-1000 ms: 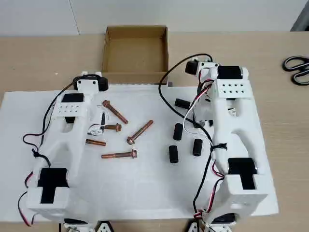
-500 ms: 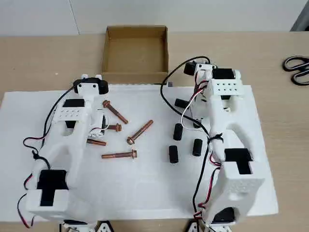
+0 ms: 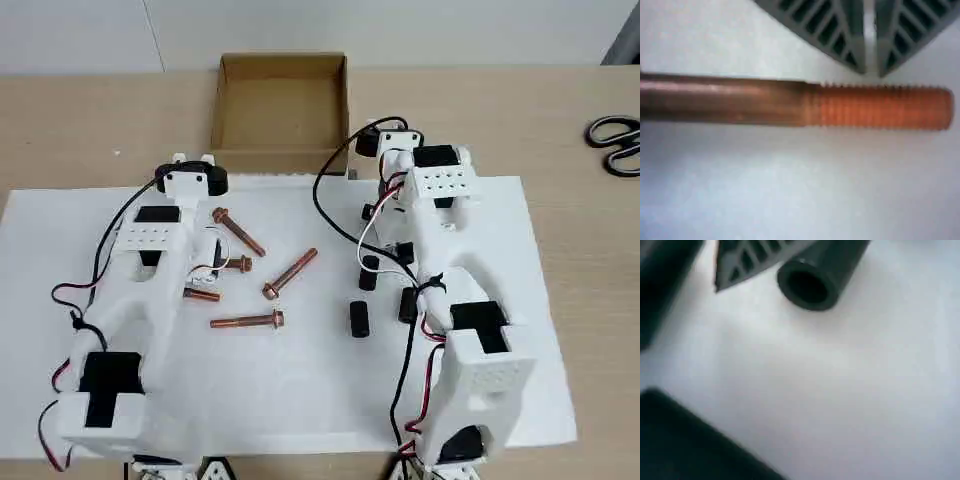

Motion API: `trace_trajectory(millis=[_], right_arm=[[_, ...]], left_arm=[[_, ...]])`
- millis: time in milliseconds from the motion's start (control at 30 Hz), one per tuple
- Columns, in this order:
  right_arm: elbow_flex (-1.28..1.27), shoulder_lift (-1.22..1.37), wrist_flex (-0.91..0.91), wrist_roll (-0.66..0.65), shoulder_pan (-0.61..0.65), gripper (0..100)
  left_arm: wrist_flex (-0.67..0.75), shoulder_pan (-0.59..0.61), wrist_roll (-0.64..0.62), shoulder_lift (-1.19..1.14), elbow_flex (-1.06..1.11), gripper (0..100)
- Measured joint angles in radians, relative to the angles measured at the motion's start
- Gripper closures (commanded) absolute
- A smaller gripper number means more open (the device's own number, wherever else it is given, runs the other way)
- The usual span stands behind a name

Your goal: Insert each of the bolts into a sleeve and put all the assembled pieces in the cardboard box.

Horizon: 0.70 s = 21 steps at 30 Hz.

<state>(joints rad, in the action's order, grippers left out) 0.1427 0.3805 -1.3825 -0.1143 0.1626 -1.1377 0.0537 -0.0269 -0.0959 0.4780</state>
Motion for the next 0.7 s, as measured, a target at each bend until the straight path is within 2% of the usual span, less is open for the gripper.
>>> trace_trajectory(millis=[433, 600, 700], right_arm=[[0.028, 0.123, 0.058, 0.0, -0.003, 83.1], [0.035, 0.129, 0.058, 0.002, -0.009, 98.8], [0.041, 0.133, 0.06, 0.002, -0.014, 99.2]], left_arm=[[0.0, 0.0, 0.0, 0.0, 0.0, 99], [0.0, 0.0, 0.0, 0.0, 0.0, 99], [0.0, 0.0, 0.0, 0.0, 0.0, 99]])
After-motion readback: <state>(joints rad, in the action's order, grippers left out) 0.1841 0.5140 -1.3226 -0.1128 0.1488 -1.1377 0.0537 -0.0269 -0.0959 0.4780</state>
